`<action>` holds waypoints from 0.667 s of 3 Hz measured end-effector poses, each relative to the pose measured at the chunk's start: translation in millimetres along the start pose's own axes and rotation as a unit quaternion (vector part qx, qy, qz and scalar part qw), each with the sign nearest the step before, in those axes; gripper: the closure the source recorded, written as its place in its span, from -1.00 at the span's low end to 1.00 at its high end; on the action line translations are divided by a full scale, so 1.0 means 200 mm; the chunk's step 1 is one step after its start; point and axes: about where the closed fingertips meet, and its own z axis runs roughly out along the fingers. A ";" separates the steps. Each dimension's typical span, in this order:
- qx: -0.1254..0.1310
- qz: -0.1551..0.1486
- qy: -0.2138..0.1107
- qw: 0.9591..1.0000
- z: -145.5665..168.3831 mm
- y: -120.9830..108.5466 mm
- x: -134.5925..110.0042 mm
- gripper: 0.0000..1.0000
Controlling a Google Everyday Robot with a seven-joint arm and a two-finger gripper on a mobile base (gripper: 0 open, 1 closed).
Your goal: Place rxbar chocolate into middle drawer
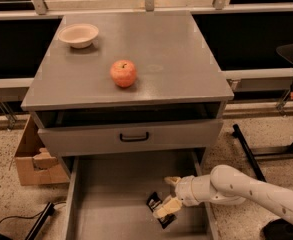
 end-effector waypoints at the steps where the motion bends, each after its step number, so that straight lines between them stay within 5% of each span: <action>1: -0.005 -0.002 -0.006 1.000 -0.01 0.02 -0.01 -1.00; 2: -0.019 -0.020 -0.007 1.000 -0.12 0.05 -0.07 -1.00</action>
Offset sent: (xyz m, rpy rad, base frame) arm -0.0413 -0.0188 0.0773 0.0470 0.0097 0.2035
